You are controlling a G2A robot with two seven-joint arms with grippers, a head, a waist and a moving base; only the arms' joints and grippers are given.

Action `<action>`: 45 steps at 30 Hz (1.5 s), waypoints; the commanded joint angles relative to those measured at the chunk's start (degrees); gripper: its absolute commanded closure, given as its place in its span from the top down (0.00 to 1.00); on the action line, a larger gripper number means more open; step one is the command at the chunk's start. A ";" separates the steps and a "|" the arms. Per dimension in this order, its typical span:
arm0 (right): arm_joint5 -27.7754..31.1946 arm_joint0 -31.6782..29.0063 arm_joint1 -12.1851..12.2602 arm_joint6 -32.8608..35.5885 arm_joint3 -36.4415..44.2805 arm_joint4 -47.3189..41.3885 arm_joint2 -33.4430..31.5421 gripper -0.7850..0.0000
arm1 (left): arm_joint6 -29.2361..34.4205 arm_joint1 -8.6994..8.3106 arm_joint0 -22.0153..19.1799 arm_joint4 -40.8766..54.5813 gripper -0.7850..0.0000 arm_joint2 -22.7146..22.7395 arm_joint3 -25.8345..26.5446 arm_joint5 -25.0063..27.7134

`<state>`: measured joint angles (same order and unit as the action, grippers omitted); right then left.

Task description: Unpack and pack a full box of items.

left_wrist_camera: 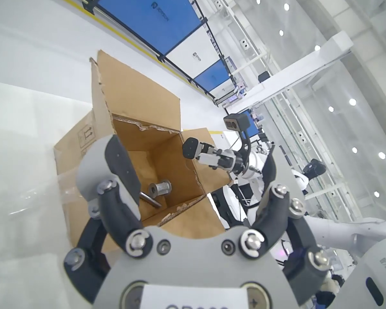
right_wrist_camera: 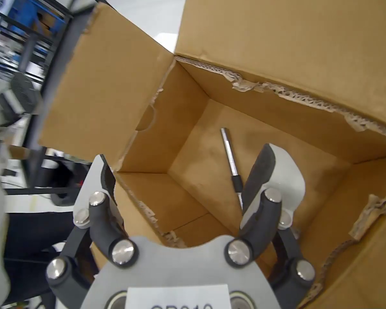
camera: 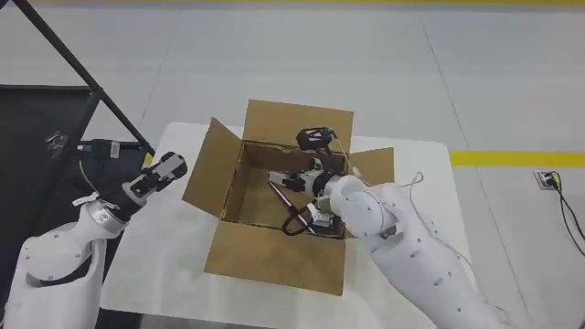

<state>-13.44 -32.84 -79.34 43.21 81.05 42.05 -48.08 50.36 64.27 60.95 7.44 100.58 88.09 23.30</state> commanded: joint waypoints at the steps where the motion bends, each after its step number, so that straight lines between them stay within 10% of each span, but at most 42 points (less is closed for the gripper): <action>1: -1.20 4.90 -1.53 2.72 -5.16 5.14 5.88 1.00 | -0.26 -0.23 0.19 1.43 1.00 1.10 -0.66 -0.31; 12: -0.82 19.66 -13.45 18.85 -32.40 8.05 23.36 1.00 | 0.13 -1.08 1.36 7.06 1.00 3.78 -3.45 -2.77; 35: 8.40 19.34 -17.45 9.83 -44.29 6.14 22.77 1.00 | -1.93 -1.46 4.00 8.01 1.00 2.63 -0.44 -4.08; 37: 9.05 19.93 -18.52 10.49 -46.80 5.48 22.95 0.92 | -2.19 -1.54 4.35 8.54 1.00 2.60 -0.28 -4.17; 39: 10.83 20.34 -19.48 10.29 -49.28 4.85 23.08 0.58 | -1.93 -1.62 4.70 9.52 1.00 2.56 -0.07 -4.48; 45: 14.23 21.04 -22.08 9.07 -54.88 4.07 23.50 0.47 | -2.64 -1.87 4.96 9.63 1.00 2.03 0.29 -4.77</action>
<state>0.61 -11.82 -101.06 52.91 26.98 46.35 -24.50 47.98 62.43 66.00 17.21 102.84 88.33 18.60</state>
